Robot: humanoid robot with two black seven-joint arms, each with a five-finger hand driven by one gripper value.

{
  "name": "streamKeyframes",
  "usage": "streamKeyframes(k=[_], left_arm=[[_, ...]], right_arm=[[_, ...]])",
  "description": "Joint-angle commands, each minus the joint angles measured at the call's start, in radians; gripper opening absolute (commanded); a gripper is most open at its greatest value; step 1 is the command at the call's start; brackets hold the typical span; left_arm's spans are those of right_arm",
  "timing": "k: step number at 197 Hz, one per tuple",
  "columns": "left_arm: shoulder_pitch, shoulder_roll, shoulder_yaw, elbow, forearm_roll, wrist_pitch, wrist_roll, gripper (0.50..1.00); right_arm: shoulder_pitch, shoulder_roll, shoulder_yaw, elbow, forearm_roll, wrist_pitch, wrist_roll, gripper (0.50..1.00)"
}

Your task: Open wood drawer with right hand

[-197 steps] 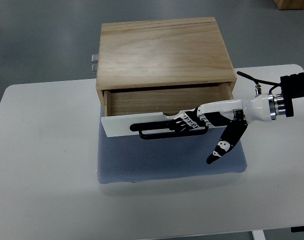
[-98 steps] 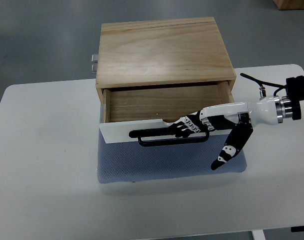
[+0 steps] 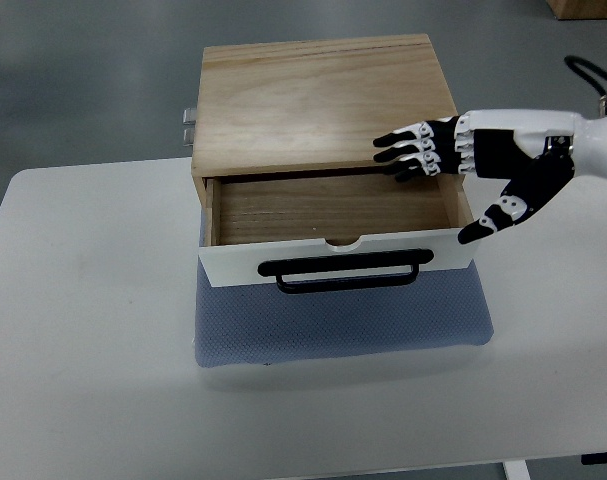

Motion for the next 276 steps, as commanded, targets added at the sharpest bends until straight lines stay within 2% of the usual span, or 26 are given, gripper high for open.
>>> streamKeyframes(k=[1,26,56,94,111,128,145,163,232,276], left_arm=[[0.0,0.0,0.001,0.0,0.0,0.0,0.0,1.0],[0.0,0.0,0.001,0.0,0.0,0.0,0.0,1.0],[0.0,0.0,0.001,0.0,0.0,0.0,0.0,1.0],[0.0,0.0,0.001,0.0,0.0,0.0,0.0,1.0],[0.0,0.0,0.001,0.0,0.0,0.0,0.0,1.0],[0.0,0.0,0.001,0.0,0.0,0.0,0.0,1.0],[0.0,0.0,-0.001,0.0,0.0,0.0,0.0,1.0],[0.0,0.0,-0.001,0.0,0.0,0.0,0.0,1.0],[0.0,0.0,-0.001,0.0,0.0,0.0,0.0,1.0],[0.0,0.0,0.001,0.0,0.0,0.0,0.0,1.0]], right_arm=[[-0.004,-0.034,0.01,-0.099,0.138,0.0,0.002,0.954],[-0.027,0.02,0.01,-0.302,0.328,0.0,-0.001,0.954],[-0.089,0.159,0.011,-0.576,0.518,0.0,-0.01,0.952],[-0.149,0.322,0.01,-0.831,0.661,0.0,-0.021,0.952],[-0.167,0.426,0.011,-0.941,0.712,-0.025,-0.087,0.952],[-0.201,0.521,0.013,-1.047,0.788,-0.079,-0.213,0.954],[-0.213,0.558,0.013,-1.079,0.833,-0.086,-0.268,0.954],[-0.218,0.584,0.011,-1.083,0.85,-0.085,-0.283,0.954],[-0.273,0.664,0.016,-1.087,0.9,-0.091,-0.283,0.954],[-0.3,0.667,0.063,-1.086,0.983,-0.091,-0.282,0.952]])
